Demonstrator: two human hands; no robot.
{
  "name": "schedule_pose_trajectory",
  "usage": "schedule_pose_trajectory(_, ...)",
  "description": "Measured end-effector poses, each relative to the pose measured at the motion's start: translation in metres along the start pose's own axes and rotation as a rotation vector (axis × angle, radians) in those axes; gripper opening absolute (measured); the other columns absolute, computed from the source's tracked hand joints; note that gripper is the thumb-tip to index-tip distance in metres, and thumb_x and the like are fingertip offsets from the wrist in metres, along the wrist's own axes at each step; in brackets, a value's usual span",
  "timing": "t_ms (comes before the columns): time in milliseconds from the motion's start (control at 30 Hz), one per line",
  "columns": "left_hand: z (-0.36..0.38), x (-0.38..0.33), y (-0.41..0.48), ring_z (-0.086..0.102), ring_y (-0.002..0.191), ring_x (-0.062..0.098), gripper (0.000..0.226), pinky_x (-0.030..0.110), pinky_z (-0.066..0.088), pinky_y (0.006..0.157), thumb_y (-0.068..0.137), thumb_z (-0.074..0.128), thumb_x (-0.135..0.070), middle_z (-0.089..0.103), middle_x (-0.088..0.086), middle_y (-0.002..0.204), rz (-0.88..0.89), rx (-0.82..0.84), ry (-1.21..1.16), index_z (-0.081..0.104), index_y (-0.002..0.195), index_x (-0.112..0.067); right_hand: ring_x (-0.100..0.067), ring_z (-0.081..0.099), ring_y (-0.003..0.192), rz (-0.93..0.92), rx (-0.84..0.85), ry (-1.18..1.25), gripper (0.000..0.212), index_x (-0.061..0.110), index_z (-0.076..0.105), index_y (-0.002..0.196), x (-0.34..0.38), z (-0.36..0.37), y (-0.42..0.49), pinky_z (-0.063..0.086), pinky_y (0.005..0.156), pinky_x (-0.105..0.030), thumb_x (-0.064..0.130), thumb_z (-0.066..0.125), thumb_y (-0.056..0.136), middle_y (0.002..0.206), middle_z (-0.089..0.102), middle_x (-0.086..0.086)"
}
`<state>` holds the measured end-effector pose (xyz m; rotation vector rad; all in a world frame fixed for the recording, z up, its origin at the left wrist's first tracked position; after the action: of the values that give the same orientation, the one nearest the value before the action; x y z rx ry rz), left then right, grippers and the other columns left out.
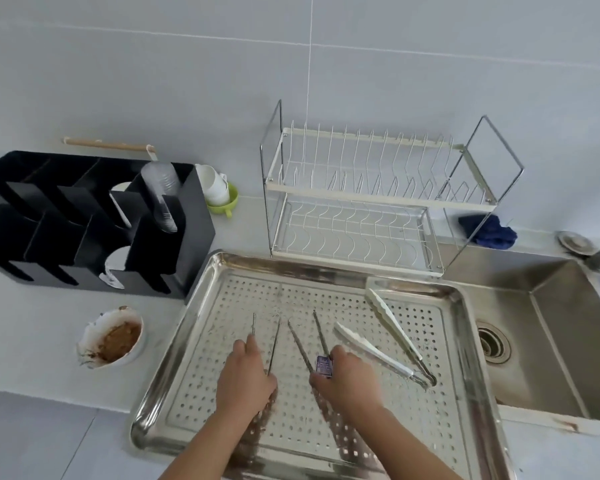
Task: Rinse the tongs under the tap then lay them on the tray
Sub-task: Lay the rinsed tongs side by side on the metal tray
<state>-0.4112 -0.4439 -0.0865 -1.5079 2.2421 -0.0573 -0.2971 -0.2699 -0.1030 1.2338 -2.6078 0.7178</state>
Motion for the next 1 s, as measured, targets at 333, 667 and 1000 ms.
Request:
schedule_pose_trajectory(333,-0.007,0.021,0.013,0.048,0.086,0.009,0.073,0.016,0.034,0.058,0.085,0.074,-0.037,0.048,0.003,0.129,0.070,0.079,0.014,0.040,0.146,-0.016,-0.006,0.055,0.058,0.183,-0.089,0.194,0.052,0.029,0.039,0.116,0.027,0.030,-0.019,0.037,0.042,-0.024,0.058,0.067,0.083,0.067,0.060,0.009)
schedule_pose_trajectory(667,-0.003,0.015,0.011,0.050,0.067,0.005,0.066,0.015,0.029,0.045,0.084,0.074,-0.041,0.049,0.004,0.123,0.151,0.122,0.012,0.045,0.138,-0.016,-0.005,0.057,0.058,0.243,-0.129,0.171,0.061,0.027,0.039,0.126,0.030,0.033,-0.027,0.040,0.041,-0.023,0.060,0.067,0.083,0.065,0.059,0.008)
schedule_pose_trajectory(1000,0.000,0.014,0.011,0.045,0.065,0.003,0.081,0.014,0.030,0.045,0.086,0.071,-0.044,0.048,0.006,0.132,0.165,0.107,0.050,0.033,0.152,-0.014,-0.009,0.053,0.058,0.260,-0.127,0.144,0.064,0.024,0.040,0.132,0.035,0.030,-0.033,0.031,0.041,-0.021,0.061,0.066,0.087,0.065,0.056,0.010)
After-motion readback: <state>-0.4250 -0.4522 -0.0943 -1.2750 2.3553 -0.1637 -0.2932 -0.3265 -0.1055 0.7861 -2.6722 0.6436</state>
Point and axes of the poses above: each hand's wrist, its own y-axis towards the middle knuckle, its own z-axis out of the palm, x = y × z, the point moved 4 cm from there along y, towards the middle knuckle
